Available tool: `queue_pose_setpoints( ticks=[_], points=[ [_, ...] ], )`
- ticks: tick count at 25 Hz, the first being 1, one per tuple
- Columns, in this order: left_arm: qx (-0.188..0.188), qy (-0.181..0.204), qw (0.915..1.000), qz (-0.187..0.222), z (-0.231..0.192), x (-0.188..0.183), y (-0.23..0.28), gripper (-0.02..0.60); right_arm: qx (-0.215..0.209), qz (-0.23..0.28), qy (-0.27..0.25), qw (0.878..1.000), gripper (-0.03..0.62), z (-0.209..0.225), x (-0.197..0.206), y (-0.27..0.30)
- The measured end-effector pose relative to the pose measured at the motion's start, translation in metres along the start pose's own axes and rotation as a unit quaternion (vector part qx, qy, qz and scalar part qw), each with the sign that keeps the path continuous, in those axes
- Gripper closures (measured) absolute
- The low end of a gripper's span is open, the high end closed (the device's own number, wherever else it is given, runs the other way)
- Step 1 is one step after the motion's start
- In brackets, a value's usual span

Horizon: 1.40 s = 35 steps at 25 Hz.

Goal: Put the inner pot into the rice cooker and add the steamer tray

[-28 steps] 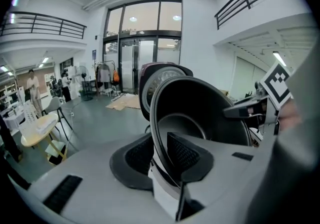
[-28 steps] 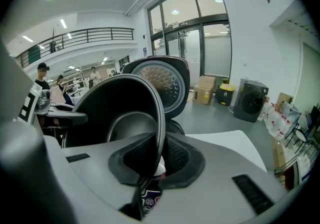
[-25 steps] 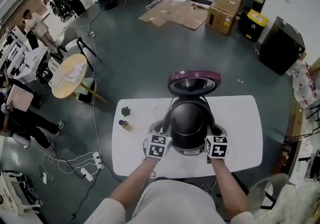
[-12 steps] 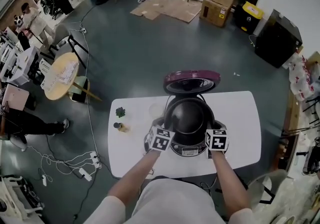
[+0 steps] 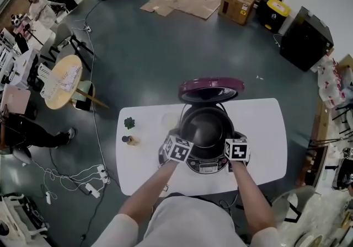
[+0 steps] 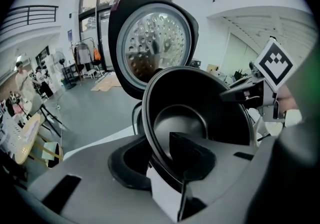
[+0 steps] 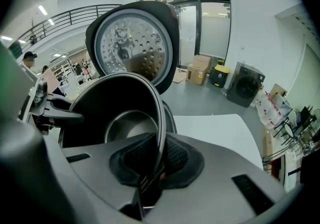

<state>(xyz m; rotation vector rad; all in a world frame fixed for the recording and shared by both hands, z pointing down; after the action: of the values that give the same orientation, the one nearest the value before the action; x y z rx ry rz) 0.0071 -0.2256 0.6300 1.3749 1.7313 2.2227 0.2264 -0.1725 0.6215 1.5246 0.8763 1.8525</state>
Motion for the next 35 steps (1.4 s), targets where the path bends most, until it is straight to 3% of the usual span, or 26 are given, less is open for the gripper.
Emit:
queue_pose_setpoints(
  ticks=[15,19,24,35],
  points=[
    [-0.028,0.059,0.9967,-0.048,0.000,0.018,0.040,0.412,-0.010,-0.017,-0.009,1.000,0.557,0.008,-0.002,0.034],
    [-0.061,0.086,0.9929,-0.054,-0.006,0.022,0.047,0.342,-0.019,-0.019,-0.022,0.999,0.549,0.007,-0.003,0.044],
    [-0.075,0.070,0.9932,-0.055,-0.013,0.027,0.053,0.273,-0.008,-0.022,-0.062,0.998,0.545,0.006,-0.005,0.050],
    [-0.045,0.031,0.9966,-0.061,-0.020,0.038,0.062,0.236,0.055,-0.060,-0.077,0.994,0.534,0.006,0.008,0.069]
  ],
)
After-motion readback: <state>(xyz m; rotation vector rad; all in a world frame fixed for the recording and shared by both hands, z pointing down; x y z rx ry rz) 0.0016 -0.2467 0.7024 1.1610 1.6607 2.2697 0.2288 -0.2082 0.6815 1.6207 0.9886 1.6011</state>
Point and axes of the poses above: the fingertips, and each gripper's own axes: y forward along the fingers, z to its right, x out of its underside, the point moved 6 cm from there along -y, backward along the fingers, and after that the axes turned 8 degrees about y, right-handed, at the moved point
